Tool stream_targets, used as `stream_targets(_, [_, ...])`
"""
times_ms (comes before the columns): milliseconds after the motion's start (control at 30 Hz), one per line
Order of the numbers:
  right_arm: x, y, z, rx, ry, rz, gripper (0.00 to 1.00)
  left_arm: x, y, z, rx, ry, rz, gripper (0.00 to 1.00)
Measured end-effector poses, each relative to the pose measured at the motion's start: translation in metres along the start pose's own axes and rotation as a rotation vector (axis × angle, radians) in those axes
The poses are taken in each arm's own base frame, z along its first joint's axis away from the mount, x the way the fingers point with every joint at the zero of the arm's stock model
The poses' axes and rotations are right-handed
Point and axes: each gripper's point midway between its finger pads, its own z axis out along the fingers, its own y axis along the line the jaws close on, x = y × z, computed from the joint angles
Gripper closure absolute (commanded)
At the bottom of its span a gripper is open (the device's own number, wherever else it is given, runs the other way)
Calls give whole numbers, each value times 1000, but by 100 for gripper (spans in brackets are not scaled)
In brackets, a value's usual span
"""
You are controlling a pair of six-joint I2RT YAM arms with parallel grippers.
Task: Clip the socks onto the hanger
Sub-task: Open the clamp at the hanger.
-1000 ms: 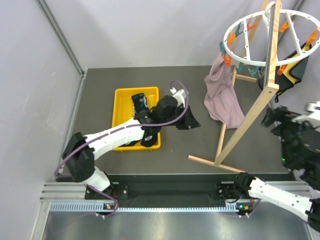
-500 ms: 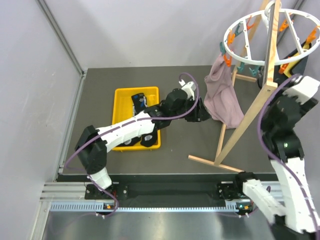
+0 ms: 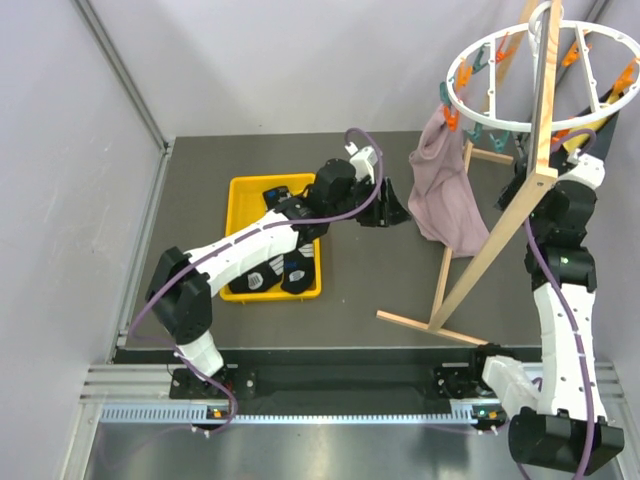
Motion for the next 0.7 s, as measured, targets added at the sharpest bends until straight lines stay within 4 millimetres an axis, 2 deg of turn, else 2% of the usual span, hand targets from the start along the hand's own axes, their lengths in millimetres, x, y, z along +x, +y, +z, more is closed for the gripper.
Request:
stream_targets(167, [23,22,-4,-127,122,61,0,-11,-8,-4,80,-7,11,42])
stream_targets(267, [30,31,-5,-147,220,93,0,-21,-17,-6,131,-23,18,38])
stream_targets(400, [28,32,-10,-141,252,105,0,-35,-33,-9,209,-68,22,36])
stream_targets(533, [24,29,-33,-183,180,62,0,-51,-56,-12,306,-134,49,35])
stream_targets(700, [1,37,-59,-270,52,13,0,-69,-75,-10,396,-236,103,36])
